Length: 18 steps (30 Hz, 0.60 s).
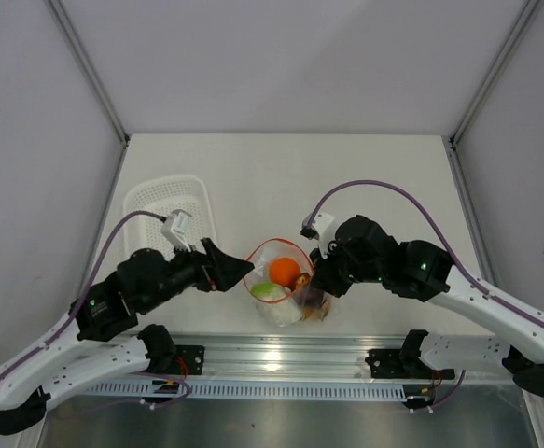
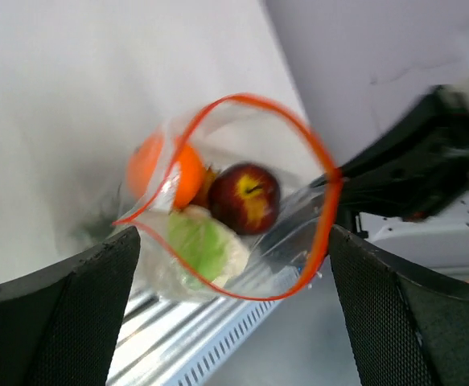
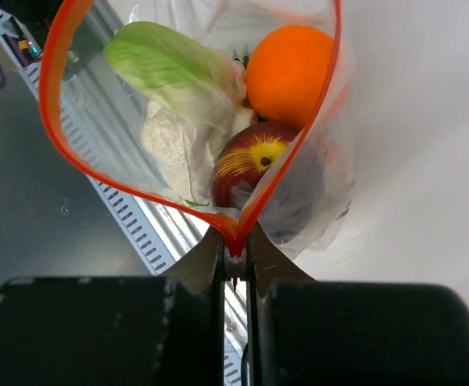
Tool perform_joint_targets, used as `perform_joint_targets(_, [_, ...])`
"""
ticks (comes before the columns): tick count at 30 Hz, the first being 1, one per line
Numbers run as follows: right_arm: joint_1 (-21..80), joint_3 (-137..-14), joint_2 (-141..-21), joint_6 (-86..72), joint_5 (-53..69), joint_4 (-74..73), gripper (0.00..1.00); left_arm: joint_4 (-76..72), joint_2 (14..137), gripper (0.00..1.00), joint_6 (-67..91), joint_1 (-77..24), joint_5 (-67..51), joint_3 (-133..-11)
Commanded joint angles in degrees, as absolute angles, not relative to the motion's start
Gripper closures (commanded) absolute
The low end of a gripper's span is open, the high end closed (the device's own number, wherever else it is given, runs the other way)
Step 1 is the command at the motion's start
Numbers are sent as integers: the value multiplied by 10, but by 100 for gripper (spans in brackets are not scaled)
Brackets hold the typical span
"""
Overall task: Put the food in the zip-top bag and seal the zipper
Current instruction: Adjust the zipper food storage bag at the center of the board.
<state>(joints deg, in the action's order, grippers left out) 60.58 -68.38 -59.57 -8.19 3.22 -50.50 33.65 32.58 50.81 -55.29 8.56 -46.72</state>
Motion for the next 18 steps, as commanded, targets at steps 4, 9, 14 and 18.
perform_joint_targets(4, [600,-729,-612,-67,109,-499,100,110,322,0,243,-550,-43,-481])
perform_joint_targets(9, [582,-752,-628,-62,143,-512,100,38,393,1,90,-562,-178,-498])
perform_joint_targets(14, [560,-766,-635,-60,171,-523,100,4,434,1,-31,-564,-313,-499])
perform_joint_targets(18, [550,-769,-628,-58,187,-525,100,4,449,1,-121,-563,-349,-489])
